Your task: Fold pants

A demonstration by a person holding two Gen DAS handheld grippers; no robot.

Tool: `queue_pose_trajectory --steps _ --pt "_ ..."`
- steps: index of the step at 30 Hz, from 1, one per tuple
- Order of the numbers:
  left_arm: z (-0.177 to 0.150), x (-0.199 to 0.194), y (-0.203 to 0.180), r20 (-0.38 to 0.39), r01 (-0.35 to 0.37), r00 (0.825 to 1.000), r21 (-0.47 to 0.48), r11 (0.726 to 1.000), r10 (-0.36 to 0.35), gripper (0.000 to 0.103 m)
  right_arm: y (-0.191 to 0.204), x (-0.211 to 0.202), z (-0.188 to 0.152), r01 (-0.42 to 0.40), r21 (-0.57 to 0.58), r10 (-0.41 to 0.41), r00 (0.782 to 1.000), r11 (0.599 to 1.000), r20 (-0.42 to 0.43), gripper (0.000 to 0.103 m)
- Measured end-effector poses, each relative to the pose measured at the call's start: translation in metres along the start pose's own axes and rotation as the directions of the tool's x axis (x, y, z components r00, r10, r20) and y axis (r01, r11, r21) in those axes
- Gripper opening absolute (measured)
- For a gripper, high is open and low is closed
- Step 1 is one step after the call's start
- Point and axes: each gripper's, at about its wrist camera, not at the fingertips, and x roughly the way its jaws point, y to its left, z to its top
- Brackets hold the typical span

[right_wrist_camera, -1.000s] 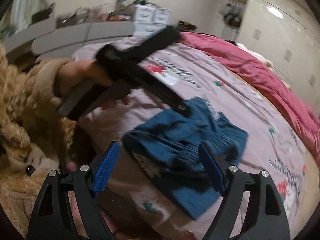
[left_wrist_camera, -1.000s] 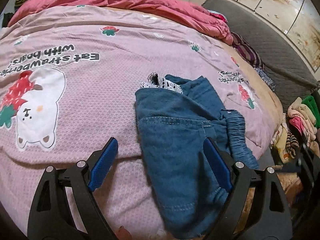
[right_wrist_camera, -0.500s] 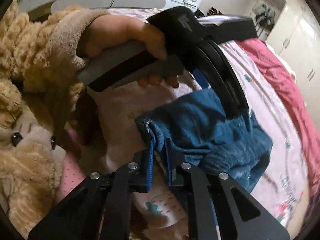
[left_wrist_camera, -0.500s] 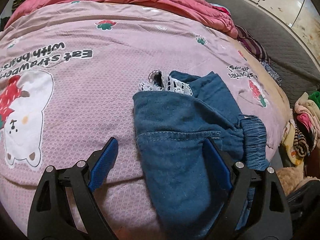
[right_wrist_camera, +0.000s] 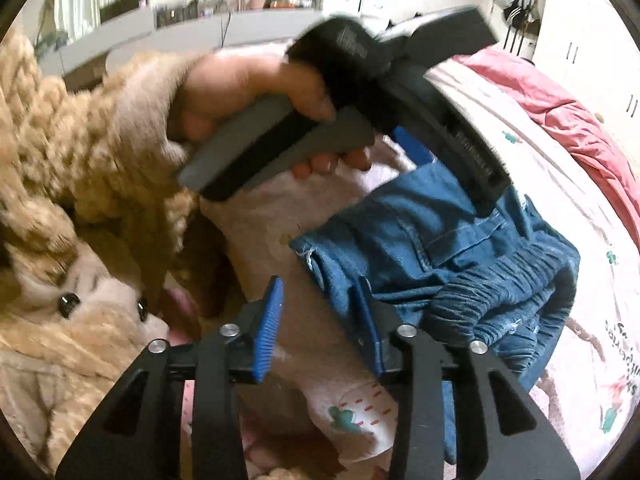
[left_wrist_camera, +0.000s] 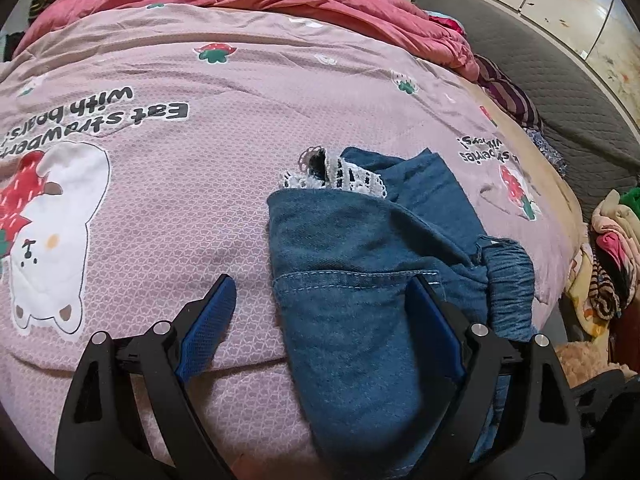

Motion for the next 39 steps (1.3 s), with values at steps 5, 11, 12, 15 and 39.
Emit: queue_pose_trajectory --steps 5,11,12,15,39 --pt "-0.001 -0.005 -0.003 0.008 -0.008 1.000 -0.004 1.000 0.008 0.080 -0.009 -0.028 0.001 0.000 0.048 -0.005 0.994 0.999 0.105 0.053" --pt "-0.004 -0.015 -0.010 0.022 -0.008 1.000 0.005 1.000 0.008 0.080 -0.024 -0.056 0.002 -0.008 0.117 -0.018 0.976 0.993 0.219 0.067" --pt "-0.004 -0.017 -0.011 0.025 -0.008 1.000 0.007 1.000 0.008 0.080 -0.027 -0.056 0.002 -0.008 0.131 -0.023 0.973 0.991 0.231 0.070" --pt "-0.004 -0.023 -0.015 0.039 -0.009 0.999 0.014 1.000 0.009 0.080 -0.041 -0.064 0.001 0.015 0.207 -0.071 0.961 0.978 0.265 0.080" --pt "-0.021 -0.043 -0.014 0.065 -0.005 0.998 -0.015 1.000 0.006 0.092 -0.141 -0.046 -0.057 0.204 0.667 -0.315 0.948 0.717 0.049 0.092"
